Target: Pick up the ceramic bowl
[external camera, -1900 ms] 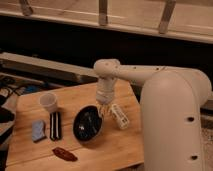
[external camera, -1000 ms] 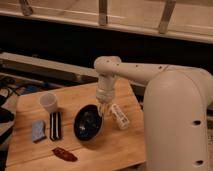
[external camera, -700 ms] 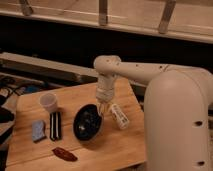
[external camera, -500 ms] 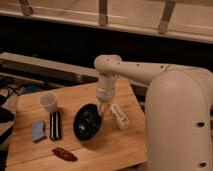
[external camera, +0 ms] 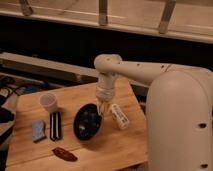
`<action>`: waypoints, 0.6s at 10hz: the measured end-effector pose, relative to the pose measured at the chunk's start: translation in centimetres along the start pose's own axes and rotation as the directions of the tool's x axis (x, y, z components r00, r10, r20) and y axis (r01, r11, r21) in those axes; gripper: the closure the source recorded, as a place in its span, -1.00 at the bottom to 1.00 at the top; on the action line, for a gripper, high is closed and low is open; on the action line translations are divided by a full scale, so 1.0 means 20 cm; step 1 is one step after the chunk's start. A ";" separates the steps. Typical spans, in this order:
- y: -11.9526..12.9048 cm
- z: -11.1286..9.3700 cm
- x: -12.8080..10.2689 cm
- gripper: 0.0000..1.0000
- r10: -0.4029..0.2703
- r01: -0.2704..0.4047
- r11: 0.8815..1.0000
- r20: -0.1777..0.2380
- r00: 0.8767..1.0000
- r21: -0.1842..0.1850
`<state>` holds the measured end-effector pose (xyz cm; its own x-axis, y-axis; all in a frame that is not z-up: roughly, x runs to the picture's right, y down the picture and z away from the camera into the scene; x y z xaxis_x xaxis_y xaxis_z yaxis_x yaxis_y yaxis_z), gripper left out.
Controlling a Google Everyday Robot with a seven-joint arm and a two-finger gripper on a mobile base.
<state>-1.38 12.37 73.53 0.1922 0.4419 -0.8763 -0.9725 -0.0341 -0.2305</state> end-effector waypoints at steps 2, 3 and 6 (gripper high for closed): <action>0.01 0.00 0.00 0.93 -0.005 0.005 1.000 -0.001 1.000 -0.001; 0.01 0.00 0.00 0.93 -0.006 0.006 1.000 -0.001 1.000 -0.002; 0.01 0.00 0.01 0.93 -0.007 0.007 1.000 -0.001 1.000 -0.004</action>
<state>-1.56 12.51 73.38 0.1994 0.4408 -0.8752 -0.9705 -0.0345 -0.2384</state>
